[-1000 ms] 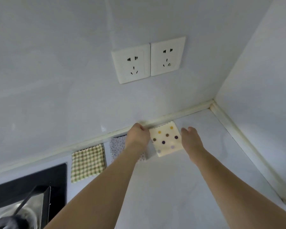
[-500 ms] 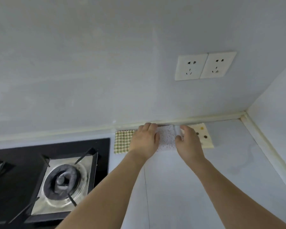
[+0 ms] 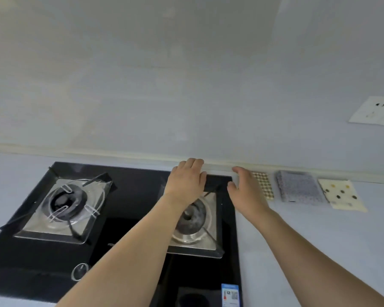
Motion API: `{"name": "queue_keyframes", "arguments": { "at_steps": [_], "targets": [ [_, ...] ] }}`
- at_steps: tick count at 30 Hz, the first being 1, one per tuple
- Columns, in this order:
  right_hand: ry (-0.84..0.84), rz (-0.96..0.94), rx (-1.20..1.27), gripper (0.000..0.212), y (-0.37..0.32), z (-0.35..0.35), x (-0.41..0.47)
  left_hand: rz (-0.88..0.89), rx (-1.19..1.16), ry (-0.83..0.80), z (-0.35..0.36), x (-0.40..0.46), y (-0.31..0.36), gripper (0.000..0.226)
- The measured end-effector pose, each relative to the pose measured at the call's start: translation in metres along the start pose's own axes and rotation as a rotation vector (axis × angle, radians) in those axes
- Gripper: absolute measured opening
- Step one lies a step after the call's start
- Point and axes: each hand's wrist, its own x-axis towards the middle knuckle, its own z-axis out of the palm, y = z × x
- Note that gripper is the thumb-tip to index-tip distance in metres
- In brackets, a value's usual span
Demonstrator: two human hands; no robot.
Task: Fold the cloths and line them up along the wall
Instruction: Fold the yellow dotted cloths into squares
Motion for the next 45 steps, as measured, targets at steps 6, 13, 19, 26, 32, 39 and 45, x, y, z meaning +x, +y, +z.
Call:
{"name": "queue_keyframes", "arguments": {
  "at_steps": [6, 13, 19, 26, 32, 39, 45],
  "targets": [
    [-0.073, -0.107, -0.024, 0.046, -0.090, 0.048, -0.008, -0.062, 0.046, 0.033, -0.060, -0.033, -0.087, 0.036],
    [-0.124, -0.131, 0.049, 0.046, -0.164, 0.102, -0.010, -0.138, 0.095, 0.056, -0.103, -0.064, -0.165, 0.036],
    [-0.127, -0.152, 0.032, 0.045, -0.251, 0.164, -0.016, -0.181, 0.072, 0.065, -0.142, -0.087, -0.265, 0.037],
    [-0.233, -0.147, 0.125, 0.046, -0.368, 0.251, -0.036, -0.239, 0.055, 0.048, -0.194, -0.123, -0.394, 0.037],
    [-0.261, -0.202, 0.082, 0.046, -0.425, 0.288, -0.041, -0.322, 0.087, 0.100, -0.229, -0.158, -0.462, 0.038],
    [-0.274, -0.246, 0.074, 0.048, -0.497, 0.360, -0.056, -0.300, 0.126, 0.068, -0.258, -0.203, -0.549, 0.039],
    [-0.329, -0.273, 0.090, 0.047, -0.582, 0.460, -0.069, -0.338, 0.047, -0.016, -0.283, -0.253, -0.673, 0.040]
  ]
}}
